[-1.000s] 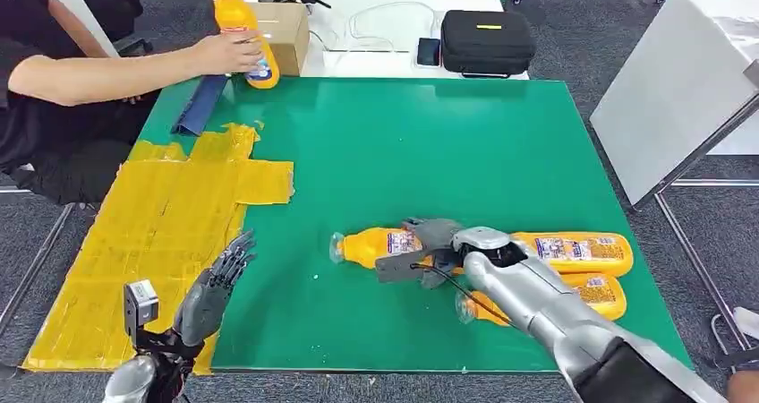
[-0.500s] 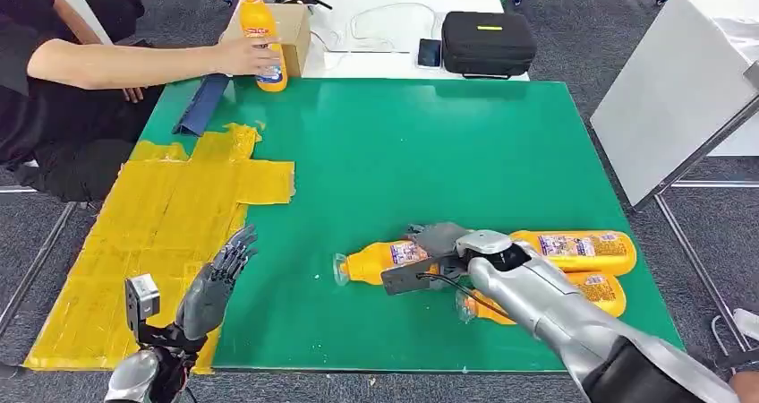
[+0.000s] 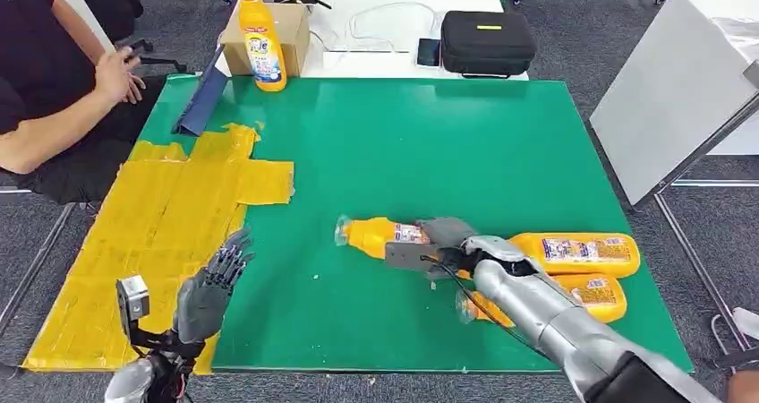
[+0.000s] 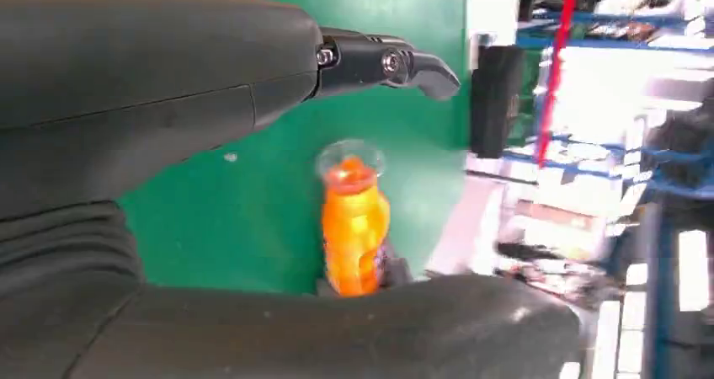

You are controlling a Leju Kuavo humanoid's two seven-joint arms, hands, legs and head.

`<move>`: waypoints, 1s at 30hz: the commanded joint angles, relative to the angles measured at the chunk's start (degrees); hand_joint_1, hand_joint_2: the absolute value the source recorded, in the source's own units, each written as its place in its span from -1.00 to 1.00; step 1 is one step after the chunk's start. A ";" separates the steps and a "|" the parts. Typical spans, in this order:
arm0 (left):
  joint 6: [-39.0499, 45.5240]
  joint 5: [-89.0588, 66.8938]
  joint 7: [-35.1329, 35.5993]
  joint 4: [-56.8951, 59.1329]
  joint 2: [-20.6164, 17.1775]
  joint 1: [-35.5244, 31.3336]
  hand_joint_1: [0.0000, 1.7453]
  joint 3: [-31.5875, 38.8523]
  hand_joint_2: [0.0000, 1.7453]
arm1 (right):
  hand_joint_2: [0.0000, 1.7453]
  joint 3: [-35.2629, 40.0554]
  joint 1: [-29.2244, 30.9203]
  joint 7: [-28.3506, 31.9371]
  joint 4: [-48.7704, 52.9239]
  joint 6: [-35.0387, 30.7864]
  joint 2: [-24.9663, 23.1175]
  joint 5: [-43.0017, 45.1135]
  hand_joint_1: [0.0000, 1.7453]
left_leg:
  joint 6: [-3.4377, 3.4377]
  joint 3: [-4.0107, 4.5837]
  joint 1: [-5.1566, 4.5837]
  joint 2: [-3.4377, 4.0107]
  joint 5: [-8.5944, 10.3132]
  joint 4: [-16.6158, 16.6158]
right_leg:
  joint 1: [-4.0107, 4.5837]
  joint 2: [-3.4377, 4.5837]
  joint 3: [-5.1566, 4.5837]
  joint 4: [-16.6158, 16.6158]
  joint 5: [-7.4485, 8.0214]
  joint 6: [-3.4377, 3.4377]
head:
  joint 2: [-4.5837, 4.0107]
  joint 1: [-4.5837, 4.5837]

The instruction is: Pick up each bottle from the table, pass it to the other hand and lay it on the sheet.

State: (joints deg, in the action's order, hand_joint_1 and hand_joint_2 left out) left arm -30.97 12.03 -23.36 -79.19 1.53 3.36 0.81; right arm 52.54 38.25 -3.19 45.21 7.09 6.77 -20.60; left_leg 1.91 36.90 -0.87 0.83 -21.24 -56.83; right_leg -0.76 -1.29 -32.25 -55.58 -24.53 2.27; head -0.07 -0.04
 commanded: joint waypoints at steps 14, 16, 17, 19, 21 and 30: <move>18.29 3.70 1.67 -16.32 9.25 5.73 -1.00 -10.18 1.00 | 1.00 -16.51 -25.52 5.81 30.34 -8.66 -7.68 -2.56 1.00 | -0.25 0.13 0.13 -0.11 -0.25 -0.14 | 0.09 0.10 -0.32 -0.06 -0.18 -0.14 | 0.00 -0.02; 19.86 2.95 1.39 -17.22 8.83 5.71 -1.00 -11.31 1.00 | 1.00 -14.76 -25.48 6.72 29.51 -8.98 -8.96 -4.16 1.00 | -0.24 0.20 0.10 -0.06 -0.22 -0.09 | 0.06 0.14 -0.23 -0.04 -0.15 -0.13 | 0.00 -0.04; 20.38 3.20 1.59 -17.40 9.08 5.64 -1.00 -11.63 1.00 | 1.00 -13.67 -25.71 7.00 29.51 -9.45 -9.56 -5.40 1.00 | -0.19 0.28 0.07 -0.04 -0.15 -0.05 | 0.04 0.12 -0.31 -0.02 -0.10 -0.10 | 0.00 -0.04; 21.10 3.93 2.16 -17.73 9.02 5.44 -1.00 -12.18 1.00 | 1.00 -11.84 -26.25 6.84 29.58 -10.14 -10.91 -6.77 1.00 | -0.18 0.30 0.07 0.01 -0.15 -0.05 | 0.05 0.14 -0.34 -0.02 -0.08 -0.10 | 0.00 -0.04; 21.18 5.44 2.45 -17.79 9.03 5.47 -1.00 -12.06 1.00 | 1.00 -10.87 -26.43 6.97 29.94 -10.43 -11.21 -7.46 1.00 | -0.19 0.30 0.07 -0.03 -0.13 -0.03 | 0.05 0.11 -0.34 -0.01 -0.08 -0.10 | 0.02 -0.04; 20.77 6.62 2.47 -18.94 8.25 6.16 -1.00 -12.87 1.00 | 1.00 -6.58 -26.50 6.79 31.99 -10.19 -11.43 -8.68 1.00 | -0.19 0.27 0.08 -0.03 -0.15 -0.03 | 0.05 0.12 -0.70 0.00 -0.11 -0.12 | 0.00 -0.04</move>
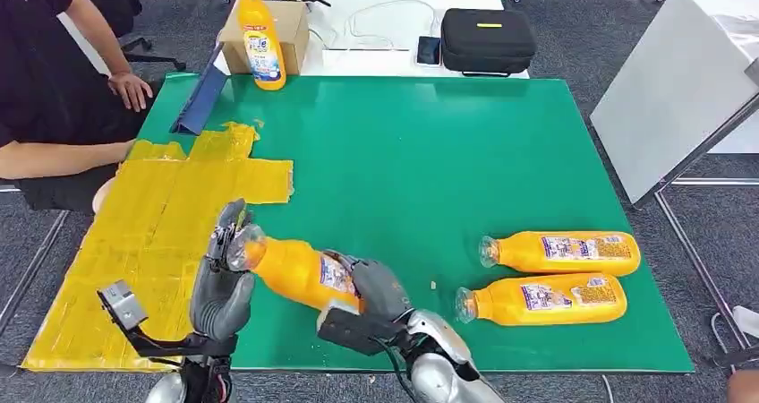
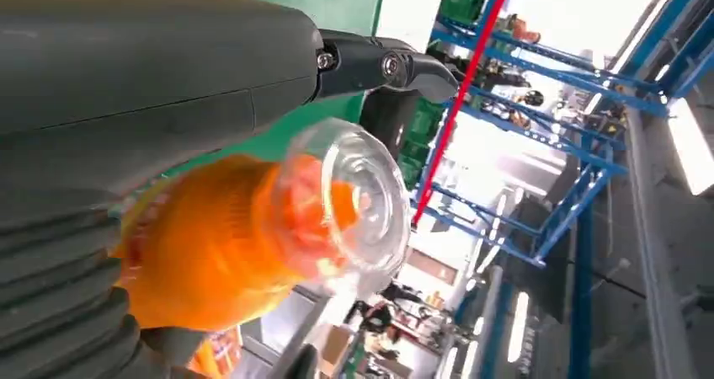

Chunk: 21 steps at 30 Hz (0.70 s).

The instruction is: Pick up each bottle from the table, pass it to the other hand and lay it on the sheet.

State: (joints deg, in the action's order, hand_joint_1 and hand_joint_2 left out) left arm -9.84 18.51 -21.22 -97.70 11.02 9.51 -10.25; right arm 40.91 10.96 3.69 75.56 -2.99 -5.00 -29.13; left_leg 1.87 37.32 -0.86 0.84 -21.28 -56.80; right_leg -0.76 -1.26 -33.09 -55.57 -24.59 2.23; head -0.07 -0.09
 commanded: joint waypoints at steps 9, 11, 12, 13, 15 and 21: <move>0.06 0.73 0.00 0.74 -1.15 0.06 -1.00 -1.08 1.00 | 1.00 7.96 -0.19 0.48 5.01 -0.53 1.00 -1.33 1.00 | -0.22 -0.25 0.10 -0.09 -0.17 -0.06 | 0.06 0.12 0.12 0.01 -0.13 -0.13 | 0.00 0.02; -1.17 1.55 -0.43 0.83 -1.18 0.00 -1.00 -1.00 1.00 | 1.00 8.74 0.35 0.48 5.04 -0.51 1.35 -1.15 1.00 | -0.23 -0.27 0.11 -0.08 -0.19 -0.08 | 0.07 0.14 0.14 0.00 -0.13 -0.13 | 0.00 0.02; -1.17 1.55 -0.43 0.83 -1.18 0.00 -1.00 -1.00 1.00 | 1.00 8.74 0.35 0.48 5.04 -0.51 1.35 -1.15 1.00 | -0.15 -0.15 0.04 -0.03 -0.10 -0.01 | 0.02 0.12 0.00 0.02 -0.06 -0.08 | 0.00 0.00; -1.17 1.55 -0.43 0.83 -1.18 0.00 -1.00 -1.00 1.00 | 1.00 8.74 0.35 0.48 5.04 -0.51 1.35 -1.15 1.00 | -0.21 -0.26 0.08 0.01 -0.18 -0.05 | 0.04 0.21 0.13 0.01 -0.11 -0.12 | 0.00 0.00; -1.17 1.55 -0.43 0.83 -1.18 0.00 -1.00 -1.00 1.00 | 1.00 8.74 0.35 0.48 5.04 -0.51 1.35 -1.15 1.00 | -0.12 -0.13 0.04 -0.06 -0.08 -0.01 | 0.02 0.05 0.08 0.02 -0.05 -0.06 | 0.00 0.00; -2.67 2.36 -1.32 0.49 -0.99 0.03 1.00 -1.01 1.00 | 1.00 9.03 0.57 0.45 4.74 -0.32 1.57 -0.98 1.00 | -0.13 -0.14 0.06 -0.05 -0.09 -0.03 | 0.04 0.08 0.08 0.02 -0.05 -0.06 | 0.00 0.02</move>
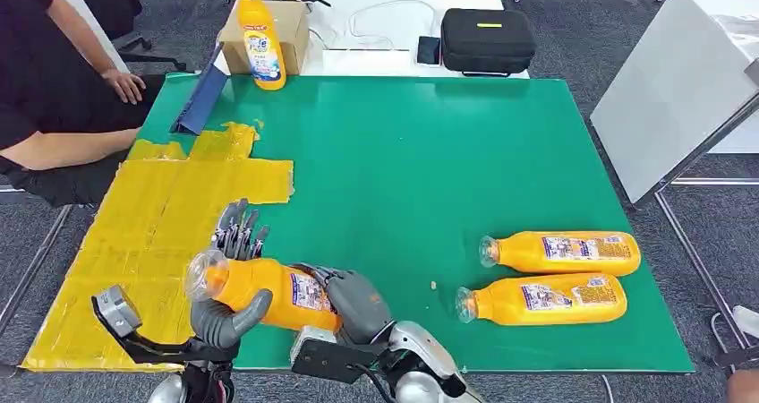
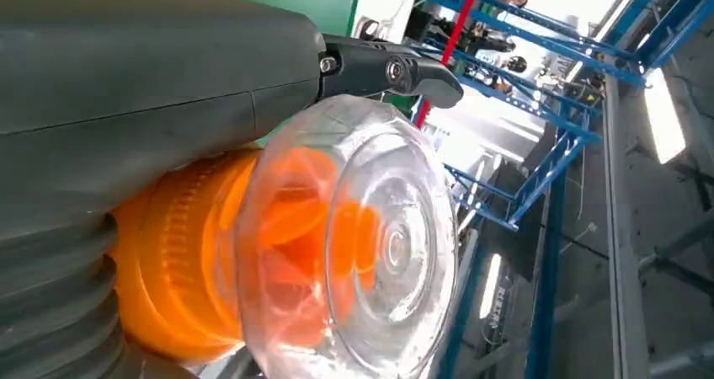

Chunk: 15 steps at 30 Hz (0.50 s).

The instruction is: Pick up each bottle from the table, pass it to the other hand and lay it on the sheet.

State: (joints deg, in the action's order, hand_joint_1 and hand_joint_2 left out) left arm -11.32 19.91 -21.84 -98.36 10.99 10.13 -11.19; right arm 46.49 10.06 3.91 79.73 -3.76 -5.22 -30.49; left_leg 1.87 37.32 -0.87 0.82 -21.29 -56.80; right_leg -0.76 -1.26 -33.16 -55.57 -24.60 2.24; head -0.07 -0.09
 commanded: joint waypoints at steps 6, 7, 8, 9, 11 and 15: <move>-2.45 1.72 -0.93 1.80 -0.83 -0.96 1.00 -0.12 1.00 | 1.00 3.47 1.24 0.19 -0.23 0.48 1.93 0.30 1.00 | -0.12 -0.13 0.05 -0.06 -0.06 0.00 | 0.02 0.05 0.07 0.03 -0.04 -0.07 | 0.00 0.00; -2.65 1.83 -0.99 1.86 -0.87 -1.05 1.00 -0.11 1.00 | 1.00 3.49 1.26 0.18 -0.29 0.48 1.90 0.28 1.00 | -0.18 -0.22 0.09 -0.05 -0.12 -0.03 | 0.05 0.11 0.16 0.03 -0.07 -0.11 | 0.02 0.02; -2.87 1.93 -1.04 1.97 -0.91 -1.08 1.00 -0.10 1.00 | 1.00 3.52 1.28 0.16 -0.30 0.45 1.93 0.24 1.00 | -0.12 -0.14 0.05 -0.06 -0.06 0.00 | 0.03 0.05 0.08 0.03 -0.04 -0.08 | 0.00 0.00; -2.87 1.93 -1.04 1.97 -0.91 -1.08 1.00 -0.10 1.00 | 1.00 3.52 1.28 0.16 -0.30 0.45 1.93 0.24 1.00 | -0.18 -0.23 0.08 -0.06 -0.12 -0.02 | 0.04 0.10 0.16 0.02 -0.08 -0.11 | 0.00 0.02; -3.24 2.35 -1.23 2.03 -0.75 -1.07 1.00 0.13 1.00 | 1.00 3.49 1.25 0.04 -0.31 0.20 1.92 -0.03 1.00 | -0.16 -0.20 0.07 -0.06 -0.10 -0.01 | 0.04 0.08 0.13 0.03 -0.06 -0.10 | 0.00 0.00; -3.94 2.48 -1.26 2.11 -0.67 -1.01 1.00 0.50 1.00 | 1.00 3.42 1.25 -0.42 -0.61 -0.32 1.92 -0.99 1.00 | -0.16 -0.21 0.07 -0.06 -0.10 -0.01 | 0.04 0.08 0.14 0.03 -0.07 -0.09 | 0.00 0.00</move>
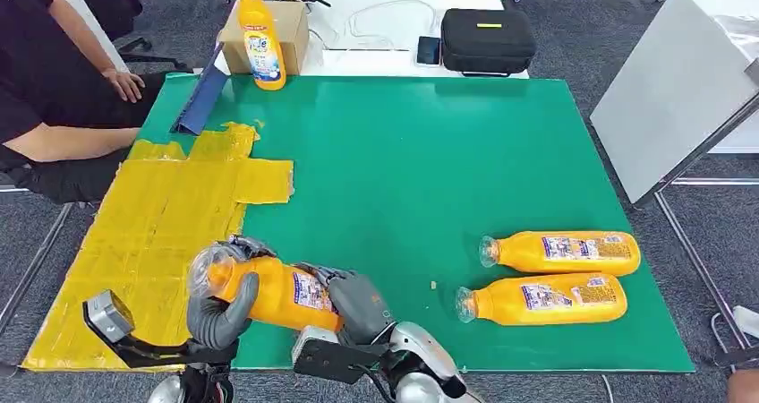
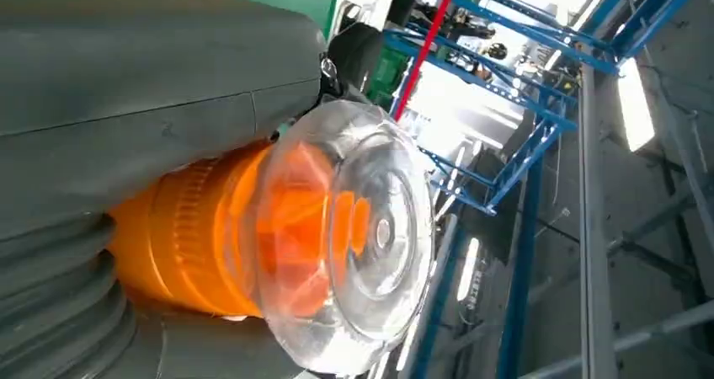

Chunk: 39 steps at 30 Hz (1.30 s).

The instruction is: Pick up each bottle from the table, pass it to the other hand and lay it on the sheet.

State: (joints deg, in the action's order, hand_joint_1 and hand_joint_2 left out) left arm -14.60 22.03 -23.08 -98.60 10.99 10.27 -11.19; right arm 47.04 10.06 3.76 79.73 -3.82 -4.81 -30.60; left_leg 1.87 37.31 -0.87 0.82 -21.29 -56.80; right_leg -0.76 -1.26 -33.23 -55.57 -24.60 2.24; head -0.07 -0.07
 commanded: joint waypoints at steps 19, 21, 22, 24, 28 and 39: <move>19.96 -27.60 -5.32 4.64 -1.04 -3.64 1.00 5.36 1.00 | -1.00 -6.69 -4.79 -1.83 11.72 -5.23 7.08 -7.69 -1.00 | -0.18 -0.23 0.10 -0.25 -0.10 -0.03 | 0.06 -0.09 0.27 0.05 -0.10 -0.10 | 0.00 -0.02; 27.13 -38.10 -5.43 5.40 -1.41 -4.47 1.00 5.55 1.00 | -1.00 -8.30 -7.06 -2.43 15.24 -5.59 8.96 -10.25 -1.00 | -0.09 -0.10 0.02 -0.37 0.02 0.05 | -0.01 -0.26 0.14 0.06 -0.07 -0.04 | 0.00 0.00; 27.13 -38.10 -5.43 5.40 -1.41 -4.47 1.00 5.55 1.00 | -1.00 -8.30 -7.06 -2.43 15.24 -5.59 8.96 -10.25 -1.00 | -0.18 -0.25 0.10 -0.44 -0.08 -0.01 | 0.06 -0.24 0.33 0.07 -0.14 -0.10 | 0.00 0.02; 27.13 -38.10 -5.43 5.40 -1.41 -4.47 1.00 5.55 1.00 | -1.00 -8.30 -7.06 -2.43 15.24 -5.59 8.96 -10.25 -1.00 | -0.15 -0.19 0.04 -0.22 -0.08 0.01 | 0.00 -0.04 0.21 0.04 -0.09 -0.08 | 0.02 -0.02; 27.20 -38.13 -5.43 5.22 -1.27 -4.23 1.00 5.40 1.00 | -1.00 -8.32 -7.15 -2.44 15.14 -5.46 8.66 -10.37 -1.00 | -0.17 -0.24 0.07 -0.09 -0.14 -0.02 | 0.04 0.06 0.60 0.05 -0.06 -0.08 | 0.00 -0.02; 53.77 -94.18 9.11 16.15 -1.82 -8.92 1.00 2.73 1.00 | -1.00 -16.51 -16.00 -1.79 27.52 -5.53 15.24 -12.48 -1.00 | -0.11 -0.22 0.02 -0.44 -0.04 0.04 | -0.01 -0.29 0.27 0.08 -0.11 -0.06 | 0.00 -0.04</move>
State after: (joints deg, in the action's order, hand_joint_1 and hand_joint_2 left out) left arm 31.11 -46.63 -22.42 -95.38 10.38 6.51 -7.19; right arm 37.42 -0.21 1.05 97.92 -10.01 3.96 -43.91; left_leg 1.88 37.27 -0.88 0.78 -21.31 -56.81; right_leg -0.78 -1.26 -33.25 -55.55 -24.61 2.24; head -0.07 -0.11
